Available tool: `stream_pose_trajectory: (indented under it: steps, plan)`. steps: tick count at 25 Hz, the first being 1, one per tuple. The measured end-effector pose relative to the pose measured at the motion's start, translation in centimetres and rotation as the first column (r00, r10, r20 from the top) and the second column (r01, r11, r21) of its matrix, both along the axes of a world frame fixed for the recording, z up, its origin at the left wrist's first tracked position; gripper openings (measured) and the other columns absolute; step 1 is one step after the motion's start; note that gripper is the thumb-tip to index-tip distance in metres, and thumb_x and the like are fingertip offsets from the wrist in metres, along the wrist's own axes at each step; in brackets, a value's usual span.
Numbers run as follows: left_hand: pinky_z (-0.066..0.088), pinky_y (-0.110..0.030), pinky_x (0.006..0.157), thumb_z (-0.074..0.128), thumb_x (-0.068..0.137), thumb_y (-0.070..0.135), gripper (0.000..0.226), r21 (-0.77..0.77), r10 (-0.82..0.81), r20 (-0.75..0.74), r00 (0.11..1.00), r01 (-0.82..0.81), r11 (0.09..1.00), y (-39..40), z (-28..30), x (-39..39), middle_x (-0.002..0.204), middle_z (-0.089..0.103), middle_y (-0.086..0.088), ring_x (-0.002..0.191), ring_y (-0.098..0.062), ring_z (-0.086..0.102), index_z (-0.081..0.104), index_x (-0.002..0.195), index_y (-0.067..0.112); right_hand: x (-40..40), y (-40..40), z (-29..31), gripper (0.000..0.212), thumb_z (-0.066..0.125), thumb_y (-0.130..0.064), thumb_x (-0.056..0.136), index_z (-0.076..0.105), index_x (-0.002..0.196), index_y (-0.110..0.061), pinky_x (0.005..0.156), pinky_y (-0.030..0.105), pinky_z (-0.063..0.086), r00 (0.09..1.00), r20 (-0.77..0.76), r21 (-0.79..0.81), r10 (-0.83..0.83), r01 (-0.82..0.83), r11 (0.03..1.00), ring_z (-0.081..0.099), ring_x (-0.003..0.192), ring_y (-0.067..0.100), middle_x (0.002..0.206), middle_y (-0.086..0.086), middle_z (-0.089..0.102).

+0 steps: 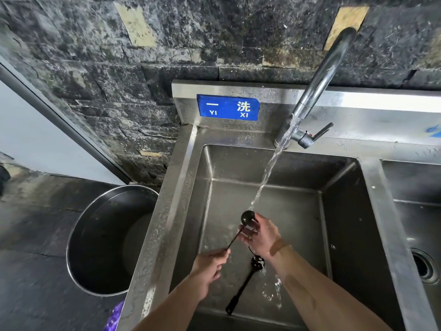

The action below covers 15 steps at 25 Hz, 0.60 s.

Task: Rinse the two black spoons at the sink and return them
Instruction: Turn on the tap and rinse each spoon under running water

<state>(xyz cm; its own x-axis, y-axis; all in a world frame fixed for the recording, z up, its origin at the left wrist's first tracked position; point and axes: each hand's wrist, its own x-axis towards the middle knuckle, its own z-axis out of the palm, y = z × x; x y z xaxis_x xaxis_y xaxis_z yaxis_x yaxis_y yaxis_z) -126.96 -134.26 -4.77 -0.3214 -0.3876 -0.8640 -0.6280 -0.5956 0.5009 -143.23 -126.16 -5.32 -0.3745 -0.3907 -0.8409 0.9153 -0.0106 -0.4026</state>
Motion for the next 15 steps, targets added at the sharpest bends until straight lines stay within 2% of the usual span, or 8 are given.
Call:
stream_pose_trajectory:
  steps: [4, 6, 9, 11, 13, 15]
  plan:
    - [0.034, -0.019, 0.045, 0.075, 0.082, 0.008, 0.014, -0.085, 0.038, -0.015, 0.999, -0.039, 0.996, 0.2, 0.3, -0.9, 0.042, 0.055, 0.011, 0.043, -0.008, 0.039, 0.077, 0.091, 0.019, -0.3, -0.1, 0.2, 0.024, 0.05, -0.024, 0.1, 0.059, 0.108, -0.004, 0.074, 0.043, 0.052, 1.0, -0.013, -0.022, -0.009, 0.009, 1.0, 0.068, 0.085, 0.031, 0.099, 0.015, 0.067]
    - [0.033, -0.019, 0.044, 0.073, 0.084, 0.006, 0.016, -0.075, 0.036, -0.027, 0.999, -0.038, 0.996, 0.2, 0.7, -1.6, 0.04, 0.053, 0.011, 0.042, -0.007, 0.038, 0.076, 0.093, 0.018, -0.8, -0.1, 0.6, 0.024, 0.05, -0.024, 0.1, 0.059, 0.114, -0.007, 0.073, 0.041, 0.052, 0.999, -0.037, -0.034, 0.001, -0.002, 0.999, 0.069, 0.086, 0.03, 0.102, 0.015, 0.067]
    - [0.038, -0.023, 0.051, 0.071, 0.085, 0.005, 0.019, -0.046, 0.037, -0.049, 0.998, -0.04, 0.998, 0.3, 1.5, -2.8, 0.056, 0.058, 0.002, 0.055, -0.011, 0.045, 0.076, 0.099, 0.016, -2.1, -0.2, 1.8, 0.028, 0.049, -0.025, 0.101, 0.059, 0.12, -0.008, 0.073, 0.041, 0.051, 0.998, -0.065, -0.066, -0.001, -0.003, 0.998, 0.069, 0.089, 0.03, 0.11, 0.015, 0.067]
    - [0.043, -0.028, 0.06, 0.069, 0.086, 0.008, 0.021, -0.048, 0.02, -0.052, 0.998, -0.023, 0.999, 0.2, 2.4, -3.8, 0.071, 0.063, -0.001, 0.067, -0.013, 0.053, 0.076, 0.098, 0.023, -3.2, -0.4, 2.8, 0.03, 0.049, -0.027, 0.101, 0.058, 0.121, -0.007, 0.075, 0.041, 0.051, 0.997, -0.081, -0.092, -0.01, 0.003, 0.996, 0.069, 0.092, 0.03, 0.115, 0.016, 0.066]
    - [0.049, -0.034, 0.074, 0.067, 0.085, 0.011, 0.021, -0.058, 0.005, -0.042, 0.999, -0.008, 0.998, -0.1, 3.3, -5.2, 0.082, 0.069, 0.001, 0.078, -0.013, 0.059, 0.075, 0.093, 0.029, -4.5, -0.6, 4.0, 0.029, 0.05, -0.027, 0.1, 0.06, 0.117, -0.007, 0.08, 0.042, 0.051, 0.993, -0.121, -0.108, -0.013, -0.001, 0.994, 0.067, 0.092, 0.03, 0.114, 0.016, 0.066]
    - [0.05, -0.038, 0.083, 0.064, 0.088, 0.016, 0.016, -0.034, 0.029, -0.071, 0.997, -0.031, 0.999, -0.6, 4.3, -6.9, 0.088, 0.073, 0.001, 0.082, -0.014, 0.061, 0.074, 0.096, 0.027, -6.0, -0.8, 5.5, 0.024, 0.051, -0.027, 0.099, 0.063, 0.113, -0.01, 0.085, 0.043, 0.051, 0.984, -0.18, -0.116, -0.015, -0.007, 0.993, 0.066, 0.091, 0.029, 0.11, 0.015, 0.066]
